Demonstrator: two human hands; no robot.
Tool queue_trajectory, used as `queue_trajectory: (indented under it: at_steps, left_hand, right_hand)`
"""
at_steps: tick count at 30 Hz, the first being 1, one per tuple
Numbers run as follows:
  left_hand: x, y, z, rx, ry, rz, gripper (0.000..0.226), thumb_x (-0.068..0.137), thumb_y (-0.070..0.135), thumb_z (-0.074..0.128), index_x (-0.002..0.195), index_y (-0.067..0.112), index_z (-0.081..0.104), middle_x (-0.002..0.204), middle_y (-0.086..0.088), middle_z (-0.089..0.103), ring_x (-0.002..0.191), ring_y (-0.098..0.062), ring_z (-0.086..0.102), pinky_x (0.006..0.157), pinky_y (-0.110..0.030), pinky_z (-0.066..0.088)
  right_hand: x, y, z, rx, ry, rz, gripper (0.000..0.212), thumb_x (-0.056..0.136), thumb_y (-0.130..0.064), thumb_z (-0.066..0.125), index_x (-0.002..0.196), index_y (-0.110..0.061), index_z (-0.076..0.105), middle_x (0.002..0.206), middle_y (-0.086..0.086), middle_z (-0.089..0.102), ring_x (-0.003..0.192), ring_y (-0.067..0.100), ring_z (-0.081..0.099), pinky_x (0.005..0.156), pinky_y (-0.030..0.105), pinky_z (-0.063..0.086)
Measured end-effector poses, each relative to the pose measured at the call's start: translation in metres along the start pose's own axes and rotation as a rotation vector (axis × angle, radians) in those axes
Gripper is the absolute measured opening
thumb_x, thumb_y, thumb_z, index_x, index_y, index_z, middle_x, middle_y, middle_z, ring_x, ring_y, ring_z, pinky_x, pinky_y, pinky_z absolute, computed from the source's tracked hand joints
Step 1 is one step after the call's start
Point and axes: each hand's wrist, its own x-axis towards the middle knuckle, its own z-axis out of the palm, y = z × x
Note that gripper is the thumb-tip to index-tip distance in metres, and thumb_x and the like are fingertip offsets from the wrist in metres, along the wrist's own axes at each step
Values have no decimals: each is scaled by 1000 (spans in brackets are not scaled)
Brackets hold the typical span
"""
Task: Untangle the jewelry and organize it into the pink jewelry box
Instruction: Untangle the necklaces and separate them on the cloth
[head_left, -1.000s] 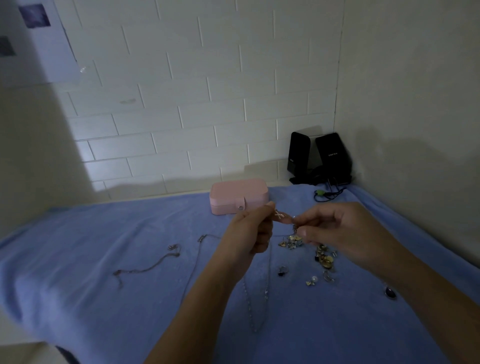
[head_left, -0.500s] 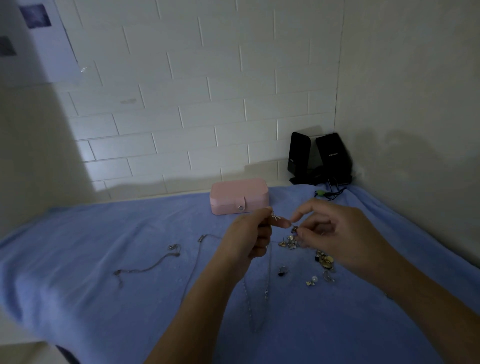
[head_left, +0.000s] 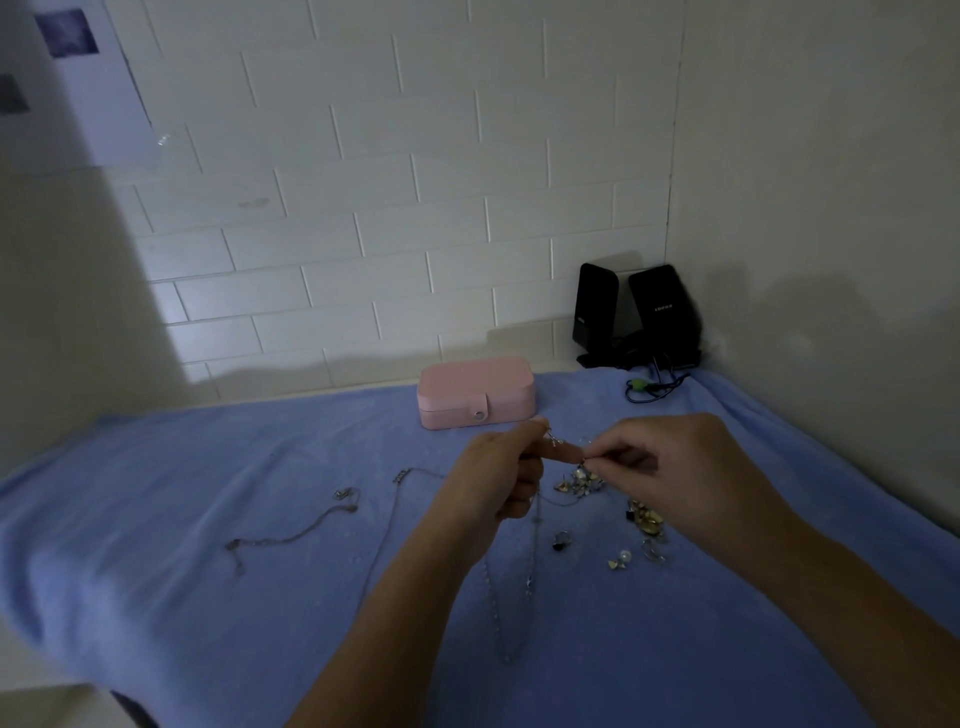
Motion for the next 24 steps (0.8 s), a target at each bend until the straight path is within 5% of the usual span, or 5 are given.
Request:
queue_trajectory:
  at_steps: [8,24]
  left_hand:
    - [2,-3,2,-87,18,-47,52,101,32,36,68,13,71,51,5,26,41,-6,18,36,-16,16]
    - [2,-2,-1,6,-24,-63,46,99,34,38,80,9,72,51,6,22,41,-6,17,36,-16,16]
  right_hand:
    - [1,-2,4,-76,33,-131,14,76,-22,67,81,-11,74,71,-4,70,71,6,63,66,20,52]
    - [2,2,6,-218,31,-165,5,71,-15,62,68,-12,65,65,-5,62,55,11,59,48,36,54]
